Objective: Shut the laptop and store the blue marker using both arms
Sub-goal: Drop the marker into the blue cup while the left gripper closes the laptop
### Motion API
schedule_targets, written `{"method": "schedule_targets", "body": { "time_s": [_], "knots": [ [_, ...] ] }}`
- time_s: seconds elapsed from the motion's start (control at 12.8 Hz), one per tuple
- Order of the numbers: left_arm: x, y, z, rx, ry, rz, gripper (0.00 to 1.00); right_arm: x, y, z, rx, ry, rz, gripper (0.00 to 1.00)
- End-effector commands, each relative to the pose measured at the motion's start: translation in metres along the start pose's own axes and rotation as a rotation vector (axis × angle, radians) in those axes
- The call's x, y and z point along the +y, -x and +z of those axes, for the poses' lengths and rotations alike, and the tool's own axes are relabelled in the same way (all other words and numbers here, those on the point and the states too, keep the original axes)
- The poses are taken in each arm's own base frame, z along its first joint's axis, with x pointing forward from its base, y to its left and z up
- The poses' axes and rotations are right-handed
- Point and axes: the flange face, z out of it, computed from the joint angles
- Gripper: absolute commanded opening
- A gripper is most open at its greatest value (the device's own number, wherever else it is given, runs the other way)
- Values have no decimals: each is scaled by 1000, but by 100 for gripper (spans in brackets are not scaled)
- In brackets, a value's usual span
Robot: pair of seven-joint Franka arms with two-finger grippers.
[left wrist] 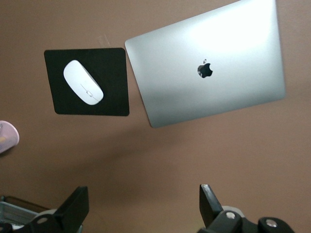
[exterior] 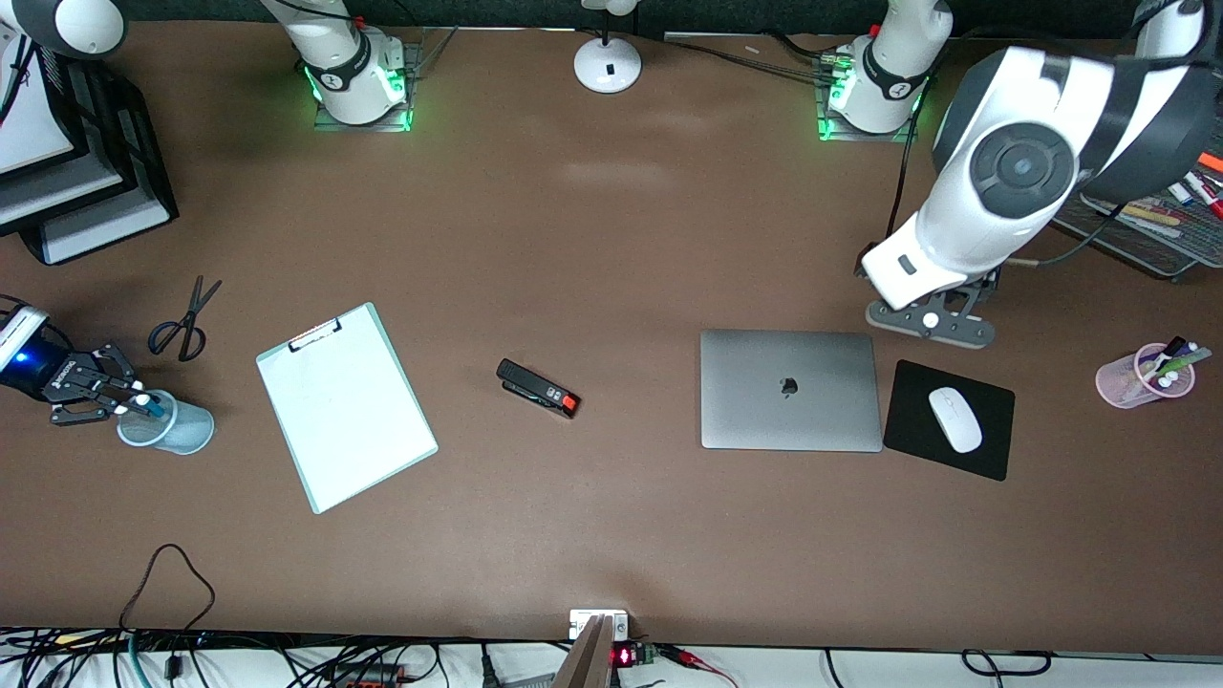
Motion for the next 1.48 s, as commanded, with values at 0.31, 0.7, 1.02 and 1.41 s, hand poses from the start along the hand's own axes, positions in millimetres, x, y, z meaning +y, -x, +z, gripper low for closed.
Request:
{"method": "schedule_targets", "body": {
  "time_s": [0.31, 0.7, 1.02, 1.41],
  "knots": [
    [-55, 26, -55, 17, 126, 28, 100, 6, -5, -14, 10, 14, 63, 100],
    [-93, 57, -79, 82, 109, -37, 100, 11, -28, -19, -39, -16, 120, 100],
    [-115, 67, -88, 263, 88, -92, 100, 20, -72, -21, -144, -67, 217, 100],
    [-127, 74, -82, 249, 90, -111, 100, 33, -154, -11, -306, -95, 295, 100]
  ]
}}
